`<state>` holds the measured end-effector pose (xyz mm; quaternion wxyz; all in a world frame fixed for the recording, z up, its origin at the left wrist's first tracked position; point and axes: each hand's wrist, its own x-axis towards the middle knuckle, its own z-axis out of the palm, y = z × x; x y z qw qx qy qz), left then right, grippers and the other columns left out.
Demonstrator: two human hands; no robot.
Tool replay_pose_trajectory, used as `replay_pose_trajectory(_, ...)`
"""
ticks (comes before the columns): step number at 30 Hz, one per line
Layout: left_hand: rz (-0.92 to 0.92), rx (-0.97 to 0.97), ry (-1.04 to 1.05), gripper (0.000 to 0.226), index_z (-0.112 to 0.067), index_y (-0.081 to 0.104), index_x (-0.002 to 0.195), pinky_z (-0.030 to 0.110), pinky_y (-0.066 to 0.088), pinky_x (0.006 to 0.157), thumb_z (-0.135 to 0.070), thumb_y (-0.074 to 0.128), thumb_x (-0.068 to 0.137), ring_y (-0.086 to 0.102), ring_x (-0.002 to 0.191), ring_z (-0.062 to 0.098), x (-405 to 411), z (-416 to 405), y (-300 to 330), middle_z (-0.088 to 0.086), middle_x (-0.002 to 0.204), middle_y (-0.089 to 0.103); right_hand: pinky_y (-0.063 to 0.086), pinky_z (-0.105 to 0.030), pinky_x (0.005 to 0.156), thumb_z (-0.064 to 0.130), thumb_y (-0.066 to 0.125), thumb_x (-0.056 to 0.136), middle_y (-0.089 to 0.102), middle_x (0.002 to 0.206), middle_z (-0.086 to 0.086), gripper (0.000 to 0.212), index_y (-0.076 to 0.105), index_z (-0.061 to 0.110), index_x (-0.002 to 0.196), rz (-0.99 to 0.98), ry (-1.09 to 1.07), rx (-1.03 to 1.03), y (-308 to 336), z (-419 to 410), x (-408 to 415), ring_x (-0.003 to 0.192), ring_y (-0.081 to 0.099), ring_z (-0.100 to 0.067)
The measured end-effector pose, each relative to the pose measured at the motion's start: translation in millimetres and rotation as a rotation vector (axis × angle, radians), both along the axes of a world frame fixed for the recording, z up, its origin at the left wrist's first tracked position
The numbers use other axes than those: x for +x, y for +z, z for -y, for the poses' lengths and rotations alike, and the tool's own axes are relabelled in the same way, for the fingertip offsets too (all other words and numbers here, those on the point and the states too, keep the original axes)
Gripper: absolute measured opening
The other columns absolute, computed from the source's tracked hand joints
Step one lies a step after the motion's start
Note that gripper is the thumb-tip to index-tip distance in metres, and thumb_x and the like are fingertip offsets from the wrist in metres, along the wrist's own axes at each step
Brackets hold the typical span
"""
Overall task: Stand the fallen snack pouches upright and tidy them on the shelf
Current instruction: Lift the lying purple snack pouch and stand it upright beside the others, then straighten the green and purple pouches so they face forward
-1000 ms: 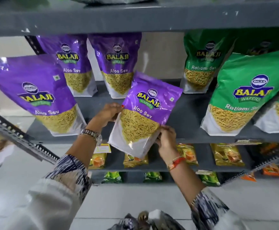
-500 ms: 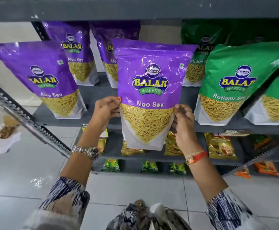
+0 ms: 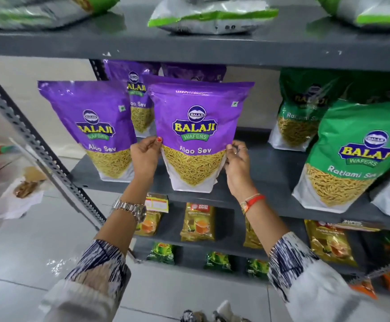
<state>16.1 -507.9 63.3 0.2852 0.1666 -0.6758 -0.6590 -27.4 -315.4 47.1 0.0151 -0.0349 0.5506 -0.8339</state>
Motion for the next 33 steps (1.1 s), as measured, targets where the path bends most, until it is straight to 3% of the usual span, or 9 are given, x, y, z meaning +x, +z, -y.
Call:
replay_pose_trajectory(2, 0.012, -0.073, 0.053, 0.017, -0.02, 0.069, 0.078, 0.043, 0.052, 0.076, -0.011, 0.055, 0.082, 0.055, 0.073, 0.02, -7.9, 8.4, 2.5, 0.001, 0.068, 0.066, 0.05, -0.025, 0.073, 0.01, 0.035, 0.098, 0.06, 0.088, 0.0, 0.018, 0.045, 0.022, 0.088, -0.014, 0.012, -0.007, -0.8, 16.1, -10.5, 0.078, 0.06, -0.008)
replay_pose_trajectory(10, 0.071, 0.062, 0.169, 0.028, 0.005, 0.061, 0.108, 0.05, 0.048, 0.097, 0.007, 0.046, 0.085, 0.059, 0.093, 0.024, -30.9, 27.9, -8.9, 0.026, 0.112, 0.065, 0.048, -0.023, 0.072, 0.012, 0.032, 0.099, 0.058, 0.089, 0.001, 0.019, 0.044, 0.024, 0.09, -0.021, 0.02, 0.047, -31.6, 52.0, -29.4, 0.082, 0.058, -0.009)
replay_pose_trajectory(14, 0.094, 0.079, 0.188, 0.032, 0.001, 0.056, 0.117, 0.04, 0.047, 0.099, 0.004, 0.047, 0.086, 0.056, 0.094, 0.019, -30.0, 19.4, -12.2, 0.022, 0.119, 0.062, 0.051, -0.018, 0.069, 0.016, 0.034, 0.099, 0.059, 0.094, 0.003, 0.016, 0.045, 0.026, 0.094, -0.031, 0.041, 0.052, -33.6, 50.3, -30.7, 0.084, 0.061, -0.005)
replay_pose_trajectory(19, -0.024, 0.017, 0.193, 0.048, -0.004, 0.037, 0.136, 0.022, 0.038, 0.105, 0.0, 0.043, 0.089, 0.045, 0.129, 0.018, -22.0, -10.3, -29.9, 0.012, 0.141, 0.045, 0.052, -0.014, 0.08, 0.017, 0.04, 0.097, 0.06, 0.107, 0.005, 0.016, 0.044, 0.018, 0.113, -0.085, -0.022, 0.118, -40.1, 40.9, -15.1, 0.093, 0.062, 0.002)
replay_pose_trajectory(21, -0.061, 0.023, 0.158, 0.054, -0.005, 0.027, 0.141, 0.025, 0.034, 0.111, -0.005, 0.045, 0.09, 0.03, 0.139, 0.017, -17.5, -23.4, -41.4, 0.01, 0.15, 0.031, 0.047, -0.011, 0.085, 0.015, 0.043, 0.096, 0.059, 0.115, -0.001, 0.023, 0.044, 0.014, 0.119, -0.096, -0.088, 0.143, -45.5, 30.5, -4.4, 0.102, 0.059, 0.001)
replay_pose_trajectory(26, -0.047, 0.011, 0.194, 0.066, -0.014, 0.015, 0.144, 0.046, 0.016, 0.119, -0.026, 0.05, 0.089, 0.013, 0.145, 0.016, -1.8, -59.4, -80.7, 0.008, 0.157, 0.013, 0.043, -0.028, 0.102, 0.014, 0.046, 0.095, 0.059, 0.119, -0.006, 0.019, 0.049, 0.024, 0.11, -0.026, -0.211, 0.159, -73.7, -20.5, 25.8, 0.117, 0.056, -0.018)
replay_pose_trajectory(28, -0.003, 0.05, 0.22, 0.066, -0.014, 0.015, 0.144, 0.041, 0.012, 0.12, -0.024, 0.051, 0.089, 0.01, 0.145, 0.02, 4.2, -83.9, -88.7, 0.01, 0.156, 0.008, 0.044, -0.031, 0.101, 0.011, 0.046, 0.095, 0.06, 0.116, -0.009, 0.018, 0.051, 0.023, 0.107, 0.027, -0.32, 0.105, -82.2, -47.2, 34.9, 0.111, 0.058, -0.02)
replay_pose_trajectory(30, 0.088, 0.093, 0.246, 0.064, -0.007, 0.017, 0.143, 0.022, 0.009, 0.115, -0.021, 0.051, 0.09, 0.008, 0.144, 0.025, 9.3, -119.5, -91.1, 0.016, 0.154, 0.007, 0.047, -0.029, 0.095, 0.005, 0.045, 0.094, 0.06, 0.112, -0.013, 0.017, 0.052, 0.016, 0.105, 0.088, -0.463, 0.035, -88.1, -80.7, 42.3, 0.102, 0.06, -0.02)
replay_pose_trajectory(33, 0.143, 0.153, 0.155, 0.059, -0.005, 0.025, 0.14, 0.012, 0.021, 0.107, -0.02, 0.052, 0.09, 0.021, 0.137, 0.025, 18.7, -184.0, -92.2, 0.018, 0.145, 0.018, 0.05, -0.022, 0.085, -0.004, 0.045, 0.09, 0.063, 0.094, -0.006, 0.025, 0.054, 0.019, 0.092, 0.157, -0.659, -0.059, -88.7, -134.0, 45.5, 0.085, 0.062, -0.01)
